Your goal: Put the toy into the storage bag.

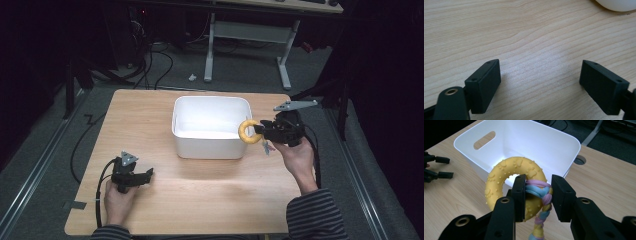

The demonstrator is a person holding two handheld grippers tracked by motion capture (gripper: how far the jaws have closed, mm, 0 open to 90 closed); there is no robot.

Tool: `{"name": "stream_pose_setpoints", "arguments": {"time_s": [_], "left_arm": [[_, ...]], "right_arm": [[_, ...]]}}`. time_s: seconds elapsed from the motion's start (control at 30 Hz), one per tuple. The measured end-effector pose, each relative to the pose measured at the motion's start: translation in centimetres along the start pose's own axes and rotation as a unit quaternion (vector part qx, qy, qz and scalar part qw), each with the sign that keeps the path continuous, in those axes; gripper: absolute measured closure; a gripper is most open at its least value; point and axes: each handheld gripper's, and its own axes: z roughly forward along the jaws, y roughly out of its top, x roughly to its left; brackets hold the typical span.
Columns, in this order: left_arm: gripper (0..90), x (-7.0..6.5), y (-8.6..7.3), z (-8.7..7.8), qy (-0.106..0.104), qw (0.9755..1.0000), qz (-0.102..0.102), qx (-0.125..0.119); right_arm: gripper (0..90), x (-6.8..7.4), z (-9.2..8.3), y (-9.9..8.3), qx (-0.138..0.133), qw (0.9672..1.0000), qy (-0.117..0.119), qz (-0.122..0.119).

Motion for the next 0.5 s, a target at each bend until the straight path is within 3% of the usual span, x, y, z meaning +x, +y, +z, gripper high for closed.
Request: {"name": "stream_pose_setpoints", "arguments": {"time_s": [0.5], "left_arm": [[17.7,0.0,0.0,0.0,0.000,1.0000,0.000,0.000]], "right_arm": [[66.5,0.3,1.1,2.8,0.007,1.0000,0.001,-0.006]]}}
